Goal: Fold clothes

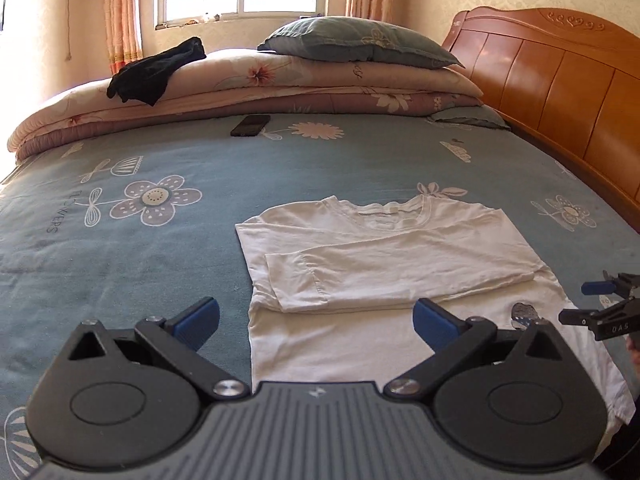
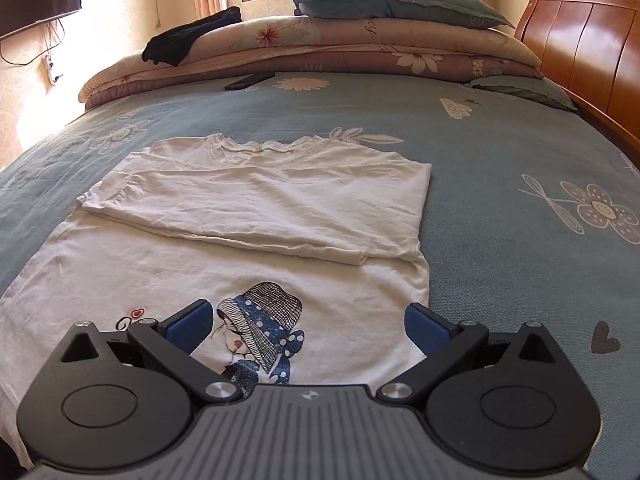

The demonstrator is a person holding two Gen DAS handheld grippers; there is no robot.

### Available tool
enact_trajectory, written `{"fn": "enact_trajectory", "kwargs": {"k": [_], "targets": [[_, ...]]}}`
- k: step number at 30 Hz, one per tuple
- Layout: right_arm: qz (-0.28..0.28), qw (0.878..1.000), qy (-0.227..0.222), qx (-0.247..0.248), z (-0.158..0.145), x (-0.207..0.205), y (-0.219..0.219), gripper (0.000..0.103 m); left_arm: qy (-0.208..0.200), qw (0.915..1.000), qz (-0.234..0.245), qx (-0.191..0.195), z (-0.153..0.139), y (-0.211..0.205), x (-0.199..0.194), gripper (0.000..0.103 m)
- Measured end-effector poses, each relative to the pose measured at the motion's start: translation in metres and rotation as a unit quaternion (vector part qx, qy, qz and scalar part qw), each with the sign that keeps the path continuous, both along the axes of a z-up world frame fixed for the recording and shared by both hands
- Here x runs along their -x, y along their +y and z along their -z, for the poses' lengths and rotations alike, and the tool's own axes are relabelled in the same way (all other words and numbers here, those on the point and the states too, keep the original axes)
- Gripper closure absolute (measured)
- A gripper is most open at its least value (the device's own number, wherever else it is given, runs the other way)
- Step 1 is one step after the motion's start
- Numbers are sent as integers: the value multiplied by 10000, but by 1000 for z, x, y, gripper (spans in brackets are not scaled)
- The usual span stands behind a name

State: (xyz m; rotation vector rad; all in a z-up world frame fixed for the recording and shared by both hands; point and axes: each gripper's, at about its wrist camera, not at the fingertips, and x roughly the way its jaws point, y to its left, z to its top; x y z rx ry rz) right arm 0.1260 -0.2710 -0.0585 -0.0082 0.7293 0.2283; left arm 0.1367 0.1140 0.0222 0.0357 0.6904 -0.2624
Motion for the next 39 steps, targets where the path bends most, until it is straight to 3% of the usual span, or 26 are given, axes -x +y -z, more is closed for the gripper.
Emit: {"fn": "enact_trajectory", "kwargs": {"k": [3,6,12,16,21,23,25,29,34,39], "targets": [[-163,9998,13,61,-6,21,7,0,483,9978,421,187,19,-11,26,1],[-112,9997,188,141,2,40,12,0,1040,9931,493,228,56,-20,47,1],[250,9973,572,-379,18,66,-1,0,1903,9797,-91,625,111,-5,73,1],[386,9975,466,-353,13,79,-4,0,1626,9859,-150,377,96,-8,84,1],[275,9991,22,-334,-14,92,0,0,560,9970,473,-236,56,-38,99,1],[187,9994,-115,-251,-21,97,3,0,194,9934,886,-700,51,-59,106,1],[109,9997,-166,-104,-24,100,5,0,-34,9844,1331,-1146,55,-82,111,1],[146,9995,73,-260,-15,104,-2,0,-1,9748,1606,-1552,79,-116,118,1],[269,9858,868,-1412,17,104,-23,0,510,9807,1513,-1125,103,-123,109,1],[416,9816,1158,-1460,37,105,-24,0,810,9827,1328,-1006,116,-113,103,1]]}}
